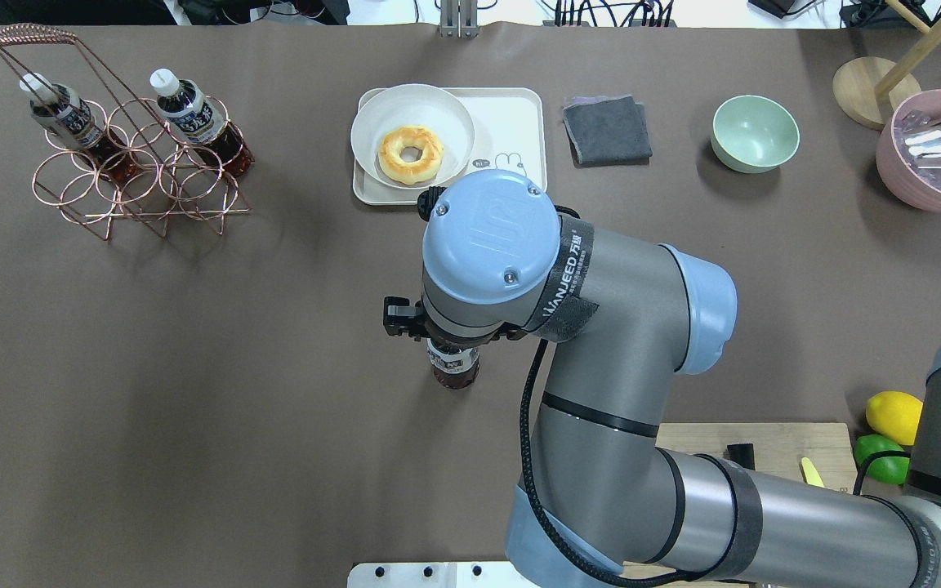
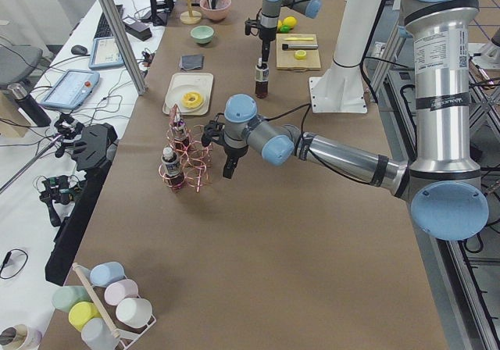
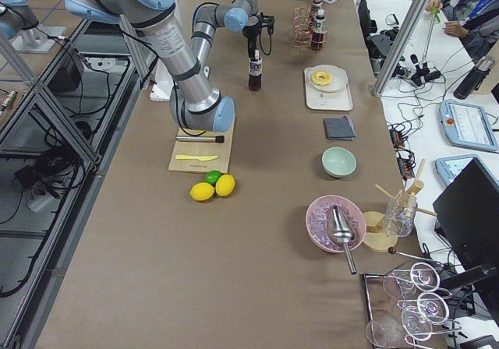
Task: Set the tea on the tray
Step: 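Grasp the tea bottle with the right gripper and lift it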
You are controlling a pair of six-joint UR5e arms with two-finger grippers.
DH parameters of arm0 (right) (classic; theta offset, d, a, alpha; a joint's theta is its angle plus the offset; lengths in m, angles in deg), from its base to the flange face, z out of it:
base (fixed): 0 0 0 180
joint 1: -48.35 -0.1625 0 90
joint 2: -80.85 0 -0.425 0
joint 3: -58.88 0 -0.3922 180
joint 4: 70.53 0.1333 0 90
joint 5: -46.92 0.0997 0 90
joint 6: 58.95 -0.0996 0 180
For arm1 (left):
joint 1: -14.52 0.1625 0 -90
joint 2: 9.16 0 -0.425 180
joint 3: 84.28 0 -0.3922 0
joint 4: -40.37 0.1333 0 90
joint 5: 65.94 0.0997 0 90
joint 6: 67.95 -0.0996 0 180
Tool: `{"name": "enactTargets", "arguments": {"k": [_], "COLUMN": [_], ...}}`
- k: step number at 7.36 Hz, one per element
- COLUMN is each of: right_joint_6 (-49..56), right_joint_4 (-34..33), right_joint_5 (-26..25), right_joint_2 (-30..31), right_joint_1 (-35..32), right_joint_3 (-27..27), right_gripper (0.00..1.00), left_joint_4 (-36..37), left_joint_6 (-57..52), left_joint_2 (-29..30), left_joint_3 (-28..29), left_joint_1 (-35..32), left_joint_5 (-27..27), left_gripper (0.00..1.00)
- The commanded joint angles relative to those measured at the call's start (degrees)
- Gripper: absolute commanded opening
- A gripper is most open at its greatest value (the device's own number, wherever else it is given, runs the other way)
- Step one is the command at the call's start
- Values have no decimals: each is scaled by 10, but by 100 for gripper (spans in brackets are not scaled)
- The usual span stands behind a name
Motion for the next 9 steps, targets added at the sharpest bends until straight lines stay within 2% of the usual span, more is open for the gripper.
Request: {"name": "enactTargets", "arguments": {"k": [1, 3, 4, 6, 7, 8, 9], "right_joint_6": [0, 1, 3, 12, 39, 70, 94], "right_joint_4": [-5, -14, -16, -41, -51, -49, -39], "right_joint_5": [-9, -10, -10, -8, -2, 12, 54], "right_joint_2": [-7, -14, -18, -37, -45, -45, -47], "right_joint_1": [4, 3, 2, -20, -47, -85, -135], "right_joint_3": [8, 8, 8, 9, 10, 25, 53], "right_gripper": [48, 9, 0, 0, 0, 0, 0], "left_joint_4": [-16, -30, -31, -31, -51, -103, -112], "left_joint_6": [4, 4, 4, 2, 1, 5, 5], "left_joint_2": [-12, -18, -19, -19, -45, -78, -87], "left_joint_3": [-2, 3, 3, 6, 2, 7, 3], "left_joint_1": [0, 0, 0, 0, 0, -4, -5], "left_joint_5": [0, 1, 1, 1, 1, 0, 0], "left_gripper": [95, 95, 95, 95, 95, 95, 95]}}
